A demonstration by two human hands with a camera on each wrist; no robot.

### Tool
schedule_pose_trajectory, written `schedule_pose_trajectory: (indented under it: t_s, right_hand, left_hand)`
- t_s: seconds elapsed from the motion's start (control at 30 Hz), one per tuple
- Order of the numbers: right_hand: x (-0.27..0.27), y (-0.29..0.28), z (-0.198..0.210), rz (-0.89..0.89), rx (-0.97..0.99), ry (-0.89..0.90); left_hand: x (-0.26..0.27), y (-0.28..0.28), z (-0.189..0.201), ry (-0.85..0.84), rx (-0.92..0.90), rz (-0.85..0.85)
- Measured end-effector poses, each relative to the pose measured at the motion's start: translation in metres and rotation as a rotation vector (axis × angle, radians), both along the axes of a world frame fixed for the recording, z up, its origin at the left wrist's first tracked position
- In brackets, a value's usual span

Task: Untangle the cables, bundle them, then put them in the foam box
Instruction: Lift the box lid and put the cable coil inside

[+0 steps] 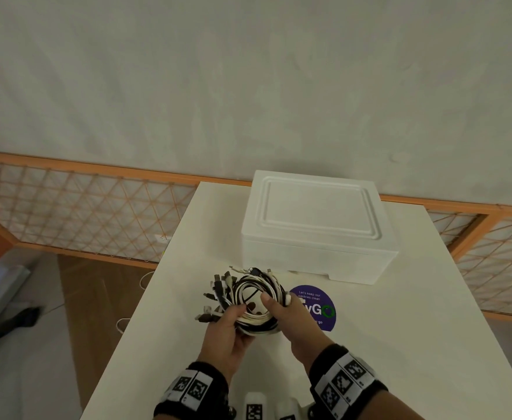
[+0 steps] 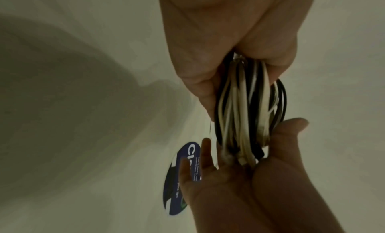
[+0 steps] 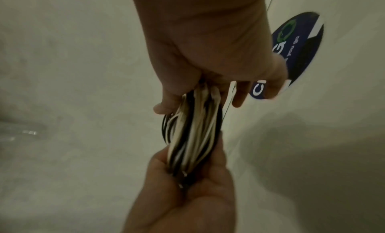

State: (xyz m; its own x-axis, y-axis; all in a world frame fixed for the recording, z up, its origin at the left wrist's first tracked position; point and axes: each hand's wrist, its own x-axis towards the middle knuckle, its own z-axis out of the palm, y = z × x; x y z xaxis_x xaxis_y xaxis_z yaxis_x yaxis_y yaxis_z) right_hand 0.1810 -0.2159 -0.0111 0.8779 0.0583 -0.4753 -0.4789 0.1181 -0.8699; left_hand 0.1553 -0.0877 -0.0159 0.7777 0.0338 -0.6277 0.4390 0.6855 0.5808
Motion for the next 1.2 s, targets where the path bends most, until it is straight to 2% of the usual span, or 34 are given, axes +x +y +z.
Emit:
schedule_pose_trajectory:
  t_s: [0.17,0.27,0.37,0.53,0.63,0.73,0.9,1.0,1.2]
  right_hand:
    - [0.003,0.002,-0.013,-0.079,0.041,-0.005]
    - [0.011,0.004,-0.021,-0.115,0.035,0.032]
    - [0.014,0.005,-0.02,-0.116,-0.012,0.107]
    - [0.027,-0.011,-0.014,-0.045,0.115,0.276]
    - [0.049,-0.03,-0.016,-0.214,0.082,0.319]
    - [0.072,-0.049,-0.017,-0.354,0.261,0.279]
    - [0.094,-0.062,-0.021,-0.492,0.395,0.26]
    - [0.075,-0.061,-0.019,-0.482,0.442,0.286]
    - [-0.009,-0.07,-0.022,-0.424,0.429,0.37]
  left_hand:
    - [0.006,0.001,0.005,-0.063,0.018,0.015]
    - [0.009,0.001,0.006,-0.024,0.063,0.015]
    - [0.012,0.004,0.005,0.019,0.086,0.023]
    - [0.015,0.018,-0.001,0.063,0.083,0.125]
    - [0.016,0.032,0.0,0.054,0.116,0.141]
    - [0.014,0.045,-0.001,0.048,0.179,0.15]
    - [0.012,0.06,0.003,0.009,0.185,0.156]
    - [0.012,0.067,0.008,-0.03,0.179,0.206]
    - [0.014,0.08,0.022,-0.169,0.13,0.227]
